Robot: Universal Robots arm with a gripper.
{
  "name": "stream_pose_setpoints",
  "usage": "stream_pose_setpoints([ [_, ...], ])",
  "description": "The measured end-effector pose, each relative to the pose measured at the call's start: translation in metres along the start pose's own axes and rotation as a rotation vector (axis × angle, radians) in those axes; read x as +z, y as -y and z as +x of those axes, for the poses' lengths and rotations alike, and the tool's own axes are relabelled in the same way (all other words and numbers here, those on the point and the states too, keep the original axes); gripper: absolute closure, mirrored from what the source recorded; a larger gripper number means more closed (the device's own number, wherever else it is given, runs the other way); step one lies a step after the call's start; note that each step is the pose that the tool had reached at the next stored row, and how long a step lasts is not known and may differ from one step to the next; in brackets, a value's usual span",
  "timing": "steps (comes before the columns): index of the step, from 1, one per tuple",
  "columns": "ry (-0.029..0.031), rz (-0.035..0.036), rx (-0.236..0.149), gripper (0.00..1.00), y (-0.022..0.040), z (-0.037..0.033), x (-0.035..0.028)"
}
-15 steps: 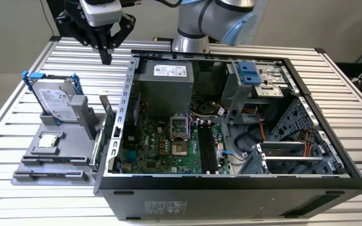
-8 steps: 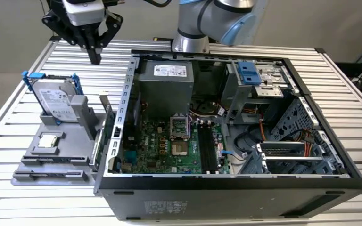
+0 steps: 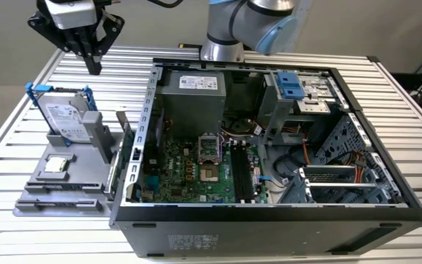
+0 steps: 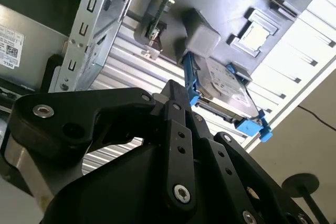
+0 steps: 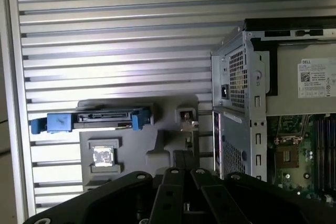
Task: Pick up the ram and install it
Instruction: 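Reach for the ram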
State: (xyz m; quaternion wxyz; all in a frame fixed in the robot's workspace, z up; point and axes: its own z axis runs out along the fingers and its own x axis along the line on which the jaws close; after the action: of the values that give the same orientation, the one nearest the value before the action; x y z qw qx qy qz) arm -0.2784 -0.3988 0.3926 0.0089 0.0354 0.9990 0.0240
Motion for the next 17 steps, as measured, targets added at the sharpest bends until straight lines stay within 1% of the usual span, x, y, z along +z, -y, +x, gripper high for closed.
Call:
stream_pose_setpoints([
  [6,0.0,0.0,0.0,1.0,0.0016,0.0234,-0.0004],
  [17,-0.0004,-0.0001,-0.008,1.0,0.0038,0.0549,-0.0011],
])
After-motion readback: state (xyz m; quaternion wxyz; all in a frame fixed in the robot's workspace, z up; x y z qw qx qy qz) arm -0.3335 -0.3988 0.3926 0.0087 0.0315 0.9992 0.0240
